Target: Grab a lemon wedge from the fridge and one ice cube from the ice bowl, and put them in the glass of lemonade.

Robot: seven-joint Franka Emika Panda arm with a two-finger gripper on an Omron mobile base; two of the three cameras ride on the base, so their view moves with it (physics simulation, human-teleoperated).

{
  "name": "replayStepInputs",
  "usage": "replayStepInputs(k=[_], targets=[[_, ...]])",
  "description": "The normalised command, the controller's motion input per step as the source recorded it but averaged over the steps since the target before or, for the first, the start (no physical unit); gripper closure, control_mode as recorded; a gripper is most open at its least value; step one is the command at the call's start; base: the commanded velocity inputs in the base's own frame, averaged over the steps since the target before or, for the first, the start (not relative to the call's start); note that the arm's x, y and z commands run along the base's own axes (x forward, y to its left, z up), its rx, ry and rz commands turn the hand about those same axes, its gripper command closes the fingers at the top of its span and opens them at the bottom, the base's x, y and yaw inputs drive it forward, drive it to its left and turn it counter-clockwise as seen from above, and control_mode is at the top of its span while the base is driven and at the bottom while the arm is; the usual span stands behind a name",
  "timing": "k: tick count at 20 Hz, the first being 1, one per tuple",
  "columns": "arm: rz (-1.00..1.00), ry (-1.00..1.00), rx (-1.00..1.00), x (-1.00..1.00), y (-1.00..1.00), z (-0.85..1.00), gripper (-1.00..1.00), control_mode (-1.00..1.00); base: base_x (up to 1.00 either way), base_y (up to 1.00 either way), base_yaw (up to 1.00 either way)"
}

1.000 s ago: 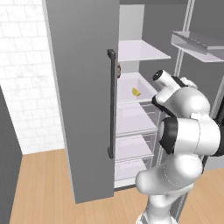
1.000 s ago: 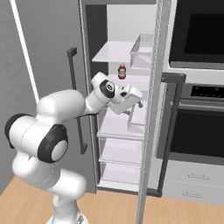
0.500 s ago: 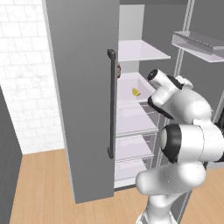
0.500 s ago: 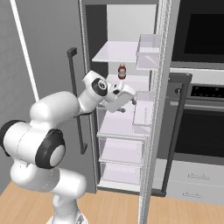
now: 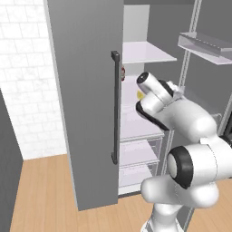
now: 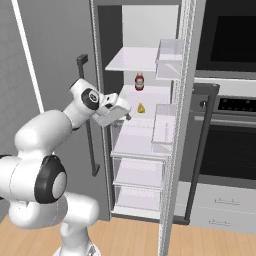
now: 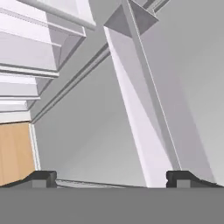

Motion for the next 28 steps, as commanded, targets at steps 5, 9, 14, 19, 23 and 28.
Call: replayStepInputs(k=[5, 9, 14, 19, 23, 28], targets=[[0.34, 0.00, 0.68, 0.00, 0.66, -0.36, -1.00, -1.00, 0.00, 0.00, 0.00], [0.25, 0.01, 0.27, -0.44, 0.20, 0.19, -1.00, -1.00, 0.00, 0.00, 0.00], [0.02, -0.03, 0.01, -0.95, 0.00, 0.63, -1.00, -1.00, 0.00, 0.00, 0.00], [0.00, -0.06, 0.01, -1.00, 0.00, 0.43, -1.00, -1.00, 0.00, 0.00, 0.00], [0.08, -0.06, 0.09, -1.00, 0.01, -0.06, -1.00, -1.00, 0.00, 0.00, 0.00], [0.00, -0.07, 0.00, -0.61, 0.00, 0.00, -1.00, -1.00, 0.00, 0.00, 0.00]])
